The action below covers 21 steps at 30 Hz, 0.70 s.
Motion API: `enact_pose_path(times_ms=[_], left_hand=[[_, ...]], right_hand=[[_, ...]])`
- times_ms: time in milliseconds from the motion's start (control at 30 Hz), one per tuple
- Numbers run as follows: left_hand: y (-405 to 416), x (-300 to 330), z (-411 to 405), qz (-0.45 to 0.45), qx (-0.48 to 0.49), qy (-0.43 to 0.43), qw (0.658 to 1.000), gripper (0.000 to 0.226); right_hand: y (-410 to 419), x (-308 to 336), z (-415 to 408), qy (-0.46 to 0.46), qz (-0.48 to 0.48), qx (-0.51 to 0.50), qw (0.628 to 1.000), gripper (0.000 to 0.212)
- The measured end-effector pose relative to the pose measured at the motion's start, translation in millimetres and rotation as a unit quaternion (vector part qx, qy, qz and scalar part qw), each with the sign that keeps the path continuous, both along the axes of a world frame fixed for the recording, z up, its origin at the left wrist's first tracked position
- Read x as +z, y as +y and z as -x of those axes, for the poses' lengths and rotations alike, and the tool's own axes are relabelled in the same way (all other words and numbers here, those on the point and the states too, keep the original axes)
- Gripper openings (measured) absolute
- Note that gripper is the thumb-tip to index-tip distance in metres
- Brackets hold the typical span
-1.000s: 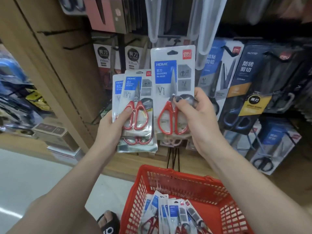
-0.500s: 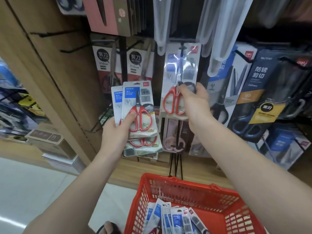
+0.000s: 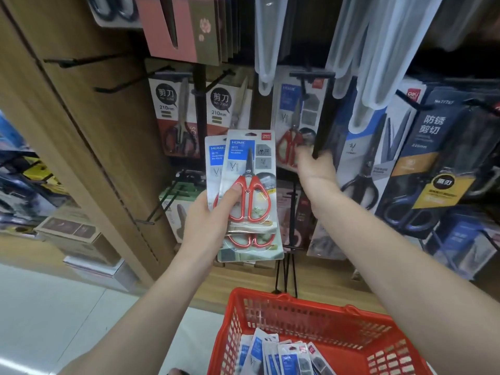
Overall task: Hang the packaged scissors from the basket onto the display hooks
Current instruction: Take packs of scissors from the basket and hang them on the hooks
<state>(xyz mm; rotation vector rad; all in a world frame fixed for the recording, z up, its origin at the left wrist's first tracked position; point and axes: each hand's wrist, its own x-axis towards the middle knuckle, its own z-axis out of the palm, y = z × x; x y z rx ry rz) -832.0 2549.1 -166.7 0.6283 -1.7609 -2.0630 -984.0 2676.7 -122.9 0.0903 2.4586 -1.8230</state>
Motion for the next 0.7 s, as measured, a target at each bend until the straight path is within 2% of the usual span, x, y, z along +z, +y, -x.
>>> enact_pose_path(times_ms=[67, 200, 333, 533, 700], left_hand=[[1, 0, 1, -0.003, -0.004, 0.001, 1.0, 0.027], [2, 1, 3, -0.001, 0.0, 0.007, 1.0, 0.027], [5, 2, 5, -0.012, 0.003, 0.007, 1.0, 0.028], [7, 3, 6, -0.05, -0.01, -0.013, 0.999, 0.037], [4, 2, 4, -0.046, -0.004, -0.012, 0.999, 0.032]], right_hand=[[5, -11, -17, 0.017, -0.023, 0.028, 0.999, 0.07], [14, -20, -54, -0.022, 0.038, 0.092, 0.995, 0.044], [13, -18, -71, -0.037, 0.07, 0.138, 0.987, 0.043], [23, -13, -71, -0.053, 0.14, 0.158, 0.976, 0.018], [39, -17, -75, -0.096, 0.22, 0.167, 0.956, 0.012]])
